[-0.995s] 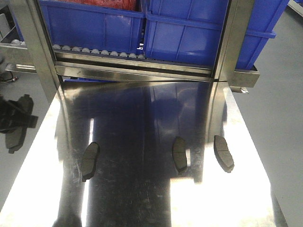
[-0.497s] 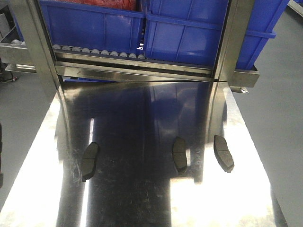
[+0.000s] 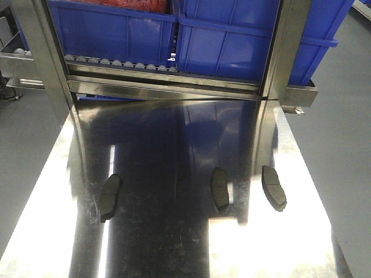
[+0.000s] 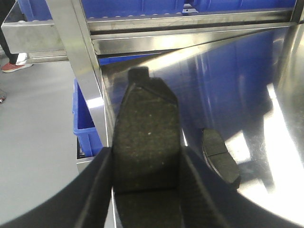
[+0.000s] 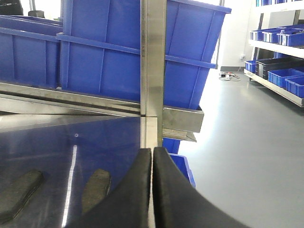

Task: Move and align brake pads A on conveyor
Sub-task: 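Lift the grasped brake pad with the left gripper off the table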

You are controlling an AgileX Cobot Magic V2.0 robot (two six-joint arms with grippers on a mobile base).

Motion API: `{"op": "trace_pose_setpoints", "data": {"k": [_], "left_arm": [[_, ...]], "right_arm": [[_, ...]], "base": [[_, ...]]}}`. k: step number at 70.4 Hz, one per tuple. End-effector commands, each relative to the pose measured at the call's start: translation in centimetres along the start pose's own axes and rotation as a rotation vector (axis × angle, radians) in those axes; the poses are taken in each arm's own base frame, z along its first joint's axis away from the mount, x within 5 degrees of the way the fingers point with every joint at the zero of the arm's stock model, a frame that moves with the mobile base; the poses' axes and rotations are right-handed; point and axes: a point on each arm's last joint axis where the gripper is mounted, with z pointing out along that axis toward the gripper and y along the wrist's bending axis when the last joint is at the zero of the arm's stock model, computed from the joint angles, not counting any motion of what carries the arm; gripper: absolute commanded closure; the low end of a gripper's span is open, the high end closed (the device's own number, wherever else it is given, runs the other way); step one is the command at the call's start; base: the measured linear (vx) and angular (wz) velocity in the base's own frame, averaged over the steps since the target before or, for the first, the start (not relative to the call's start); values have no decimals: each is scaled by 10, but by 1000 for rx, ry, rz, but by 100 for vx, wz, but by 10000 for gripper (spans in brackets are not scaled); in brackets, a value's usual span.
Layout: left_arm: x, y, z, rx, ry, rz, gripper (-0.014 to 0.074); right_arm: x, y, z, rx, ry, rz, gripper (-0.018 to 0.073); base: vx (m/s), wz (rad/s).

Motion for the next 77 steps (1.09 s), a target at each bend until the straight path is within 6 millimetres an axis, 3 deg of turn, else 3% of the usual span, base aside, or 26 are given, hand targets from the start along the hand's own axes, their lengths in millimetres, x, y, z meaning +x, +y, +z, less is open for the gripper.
{"op": "trace_pose_setpoints", "data": {"k": [1, 51, 62, 69, 77], "left_arm": [[-18, 1, -4, -7, -126, -6, 603], [-18, 1, -4, -7, -125, -6, 603], [-18, 1, -4, -7, -125, -6, 603], [-18, 1, -4, -7, -125, -6, 603], [-18, 1, -4, -7, -125, -6, 603]], "right_arm": [[-6, 0, -1, 4, -84, -5, 569], [-10, 0, -2, 5, -122, -28, 569], [-31, 0, -6, 2, -307, -32, 569], [-64, -1, -10, 5, -376, -49, 569], [-96, -4, -4, 11, -314, -48, 569]], "base": [[0, 0], [0, 0], [0, 0], [0, 0], [0, 0]]}}
